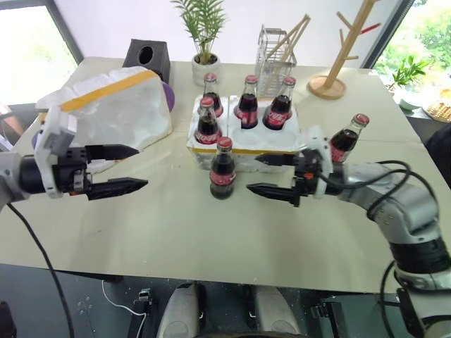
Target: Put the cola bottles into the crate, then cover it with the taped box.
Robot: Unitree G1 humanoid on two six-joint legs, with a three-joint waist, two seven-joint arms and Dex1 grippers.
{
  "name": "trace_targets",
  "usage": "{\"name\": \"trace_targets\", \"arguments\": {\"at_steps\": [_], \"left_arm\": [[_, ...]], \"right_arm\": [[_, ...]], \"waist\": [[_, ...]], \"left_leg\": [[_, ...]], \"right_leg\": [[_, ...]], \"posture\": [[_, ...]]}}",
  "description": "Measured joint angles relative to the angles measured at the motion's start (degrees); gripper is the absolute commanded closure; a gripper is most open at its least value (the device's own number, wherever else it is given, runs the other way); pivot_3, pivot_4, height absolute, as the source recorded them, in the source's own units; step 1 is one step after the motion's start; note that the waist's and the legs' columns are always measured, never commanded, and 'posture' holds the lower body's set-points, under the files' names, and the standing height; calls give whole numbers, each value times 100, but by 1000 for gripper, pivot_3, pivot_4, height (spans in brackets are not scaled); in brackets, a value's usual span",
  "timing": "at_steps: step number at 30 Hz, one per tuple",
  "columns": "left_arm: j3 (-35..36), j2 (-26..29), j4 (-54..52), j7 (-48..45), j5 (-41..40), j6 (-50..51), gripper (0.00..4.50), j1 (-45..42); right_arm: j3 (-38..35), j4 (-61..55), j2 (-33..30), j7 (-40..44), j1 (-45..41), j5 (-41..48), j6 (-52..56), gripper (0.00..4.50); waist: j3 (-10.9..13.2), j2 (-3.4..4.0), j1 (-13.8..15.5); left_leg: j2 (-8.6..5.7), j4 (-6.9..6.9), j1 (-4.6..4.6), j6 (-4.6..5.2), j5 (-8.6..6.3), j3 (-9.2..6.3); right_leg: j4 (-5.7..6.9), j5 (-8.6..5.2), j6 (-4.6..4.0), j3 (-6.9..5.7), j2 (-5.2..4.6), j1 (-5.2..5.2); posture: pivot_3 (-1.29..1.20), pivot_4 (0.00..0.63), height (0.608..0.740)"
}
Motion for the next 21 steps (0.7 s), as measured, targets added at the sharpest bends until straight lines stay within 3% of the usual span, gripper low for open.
{"name": "trace_targets", "arguments": {"at_steps": [7,15,20,21], "left_arm": [[-20,-137,-370,374,-184,-10,13,230],[-43,-137,-502,601,-341,-11,13,255],[-86,-137,-515,705,-397,-20,0,246],[-106,-137,-515,728,-397,-27,0,230]], "right_arm": [[668,819,783,-49,-346,-745,-278,0],[942,1543,1584,-154,-708,-1311,-398,0],[902,1725,1813,-202,-794,-1436,-399,1677],[868,1690,1800,-168,-774,-1399,-335,1670]], "waist": [[0,1,-31],[0,1,-43],[0,1,-39],[1,1,-38]], "left_leg": [[2,-1,0,-1,0,-1],[3,-4,1,-4,1,-2],[2,-6,1,-6,0,-3],[2,-7,1,-6,0,-2]], "right_leg": [[6,0,0,-1,5,-5],[6,1,-1,-1,3,-7],[6,0,-1,-2,1,-7],[6,1,-1,-2,0,-7]], "posture": [[0,150,740],[0,150,740],[0,150,740],[0,150,740]]}}
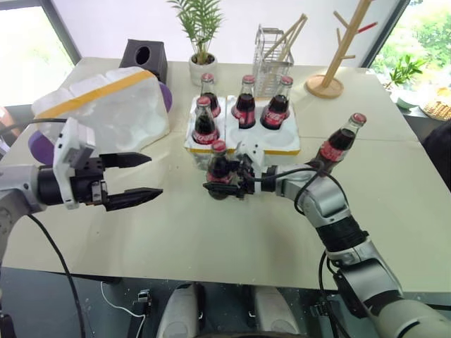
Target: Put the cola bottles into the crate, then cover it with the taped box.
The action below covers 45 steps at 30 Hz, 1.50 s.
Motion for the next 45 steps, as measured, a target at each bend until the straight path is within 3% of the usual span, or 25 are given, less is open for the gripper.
{"name": "trace_targets", "arguments": {"at_steps": [6,10,14,19,22,40,45], "left_arm": [[-189,0,8,71,3,-112,0,-61],[-217,-3,63,138,1,-160,0,-215],[-382,-51,100,188,1,-222,0,-379],[-433,-110,195,266,2,-249,0,-439],[-441,-193,224,353,3,-337,0,-582],[-429,-409,421,750,9,-564,0,-922],[-455,-481,484,851,19,-622,0,-1052]], "right_arm": [[-588,-1164,-466,395,166,1164,1078,1670],[-1238,-1352,-633,164,-749,1551,1402,1670],[-1243,-688,-509,-361,-1616,889,767,1670],[-812,711,-384,-658,-1760,-158,-111,1670],[-704,783,-346,-578,-1801,-396,-439,1670],[-879,778,-546,-579,-1567,-495,0,1670],[-836,864,-337,-587,-1452,-539,-1,1670]], "waist": [[3,5,10],[3,5,-28],[2,5,-24],[4,5,3],[2,2,-14],[5,7,-24],[5,7,-26]], "left_leg": [[-1,-1,-19,-1,0,-1],[0,-1,-16,-5,3,-1],[1,-10,-15,-7,4,0],[-6,-9,-37,-8,5,4],[-3,-10,-35,-7,5,5],[-3,-10,-34,-7,5,5],[-1,-11,-34,-7,5,5]], "right_leg": [[0,1,0,-1,-5,-18],[4,2,-4,-1,-4,-21],[3,1,-6,-1,-1,-24],[0,1,-5,-1,-6,-39],[2,2,-4,-1,-3,-40],[4,2,-4,0,-2,-42],[4,2,-4,0,1,-42]], "posture": [[0,150,740],[0,150,740],[0,150,740],[0,150,740],[0,150,740],[0,150,740],[0,150,740]]}}
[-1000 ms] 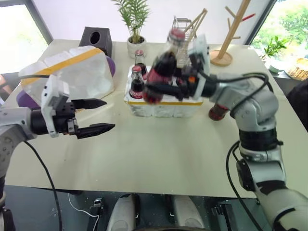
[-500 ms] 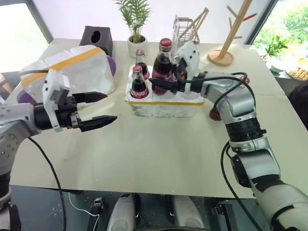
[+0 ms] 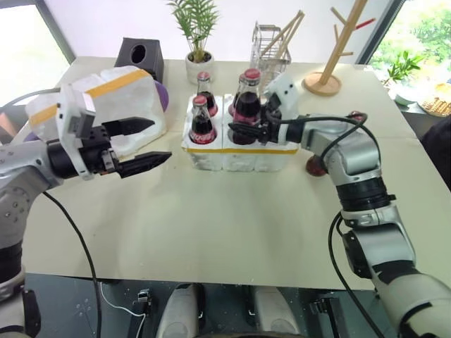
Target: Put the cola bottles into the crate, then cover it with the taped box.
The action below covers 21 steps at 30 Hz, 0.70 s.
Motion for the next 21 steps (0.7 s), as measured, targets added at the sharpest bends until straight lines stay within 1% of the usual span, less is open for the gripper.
{"name": "trace_targets", "arguments": {"at_steps": [2,4,7,9,11,13,15,17,21], "left_arm": [[-95,-23,23,8,32,-39,0,-14],[-171,-44,30,8,65,-68,0,-14],[-225,-74,34,8,111,-108,0,-17],[-283,-120,35,10,112,-113,0,-43],[-354,-176,39,12,110,-113,0,-86],[-409,-224,49,11,109,-113,0,-121],[-454,-278,66,10,109,-113,0,-173],[-575,-374,88,9,112,-119,0,-237],[-907,-626,176,-8,172,-152,0,-461]], "right_arm": [[38,288,159,-104,1,-126,-39,651],[84,490,254,-130,2,-192,-70,27],[62,560,296,-217,26,-305,-227,27],[-23,393,281,-240,120,-277,-125,27],[-169,15,128,-235,295,-115,176,27],[-426,-601,-184,-216,525,155,642,27],[-796,-1248,-543,-199,730,481,1158,27],[-1353,-2058,-982,-156,1074,1016,1833,27],[-2520,-3461,-1838,-105,2140,2028,3054,27]], "waist": [[0,0,3],[0,0,3],[-3,-5,4],[-3,-4,14],[-2,-3,48],[-2,-3,69],[-2,-3,63],[-3,-4,71],[-3,-5,55]], "left_leg": [[0,0,1,0,0,1],[0,0,1,0,0,1],[0,0,3,0,0,0],[0,0,3,-1,0,-1],[-2,1,1,-1,0,-2],[-6,1,-2,0,0,-2],[-6,1,-2,0,0,-2],[-5,1,0,2,-1,-9],[-4,2,8,4,-2,-16]], "right_leg": [[0,0,0,0,0,1],[0,0,0,0,0,1],[-1,0,0,0,0,5],[0,0,0,0,-1,5],[-1,0,0,-1,-4,5],[-4,0,0,-2,-9,5],[-5,0,1,-2,-11,7],[-9,0,1,-8,-10,14],[-17,0,0,-13,-7,29]], "posture": [[0,150,740],[0,150,740],[0,150,740],[0,150,740],[0,150,740],[0,150,740],[0,150,740],[0,150,740],[0,150,740]]}}
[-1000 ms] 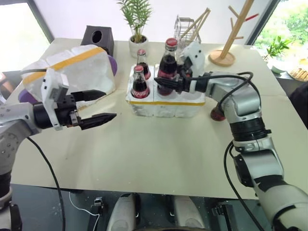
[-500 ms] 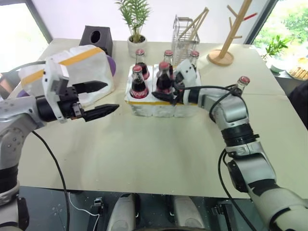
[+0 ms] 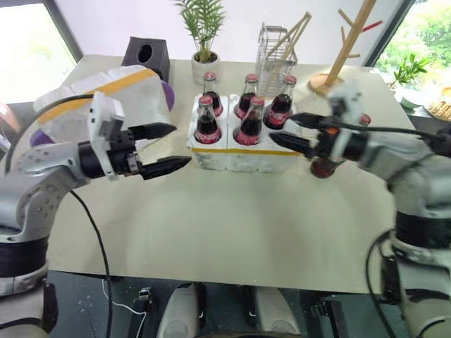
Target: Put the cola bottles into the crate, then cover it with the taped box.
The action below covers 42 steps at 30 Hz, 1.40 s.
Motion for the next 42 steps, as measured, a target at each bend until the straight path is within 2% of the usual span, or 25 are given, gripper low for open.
{"name": "trace_targets", "arguments": {"at_steps": [4,9,13,18,29,32,34,39,42], "left_arm": [[-194,-123,138,-105,74,-98,0,-248],[-442,-295,438,-280,242,-204,0,-563],[-544,-377,515,-369,310,-229,0,-702],[-641,-499,524,-405,318,-223,0,-824],[-634,-530,246,-336,258,-53,0,-839],[-630,-531,190,-305,242,-41,0,-830],[-630,-530,171,-268,236,-41,0,-827],[-600,-528,73,-167,223,-40,0,-758],[-506,-493,57,-90,203,-40,0,-649]], "right_arm": [[-831,-811,-404,-12,1128,626,665,27],[-1251,-908,-463,-507,1903,420,524,27],[-1195,-512,-253,-1122,1842,-76,-27,27],[-531,171,144,-1492,1630,-656,-925,27],[342,2092,886,-2138,407,-1503,-2097,27],[381,2377,1034,-2181,328,-1593,-2277,846],[409,2481,1051,-2176,284,-1626,-2373,1650],[366,2454,1114,-1945,193,-1434,-2558,1606],[234,2271,1103,-1676,-264,-1001,-2471,1606]], "waist": [[-1,0,-12],[-1,0,-20],[-1,-1,-13],[-1,0,-21],[0,1,-1],[0,1,-10],[0,1,-17],[8,15,-31],[24,41,-55]], "left_leg": [[6,1,11,1,0,-3],[1,12,19,2,0,5],[0,13,23,2,1,3],[1,12,22,2,1,2],[1,11,19,1,1,-1],[-1,11,19,2,1,0],[-1,11,20,2,1,-1],[0,9,12,1,1,1],[1,9,10,1,1,5]], "right_leg": [[2,-1,0,2,15,9],[4,-1,2,4,25,18],[5,-2,3,4,28,21],[4,-2,4,4,31,21],[4,-2,4,4,30,21],[4,-2,4,4,26,21],[5,-2,4,4,27,21],[7,-2,4,4,28,10],[15,-1,5,9,28,1]], "posture": [[0,150,740],[0,150,740],[0,150,740],[0,150,740],[0,150,740],[0,150,740],[0,150,740],[0,150,740],[0,150,740]]}}
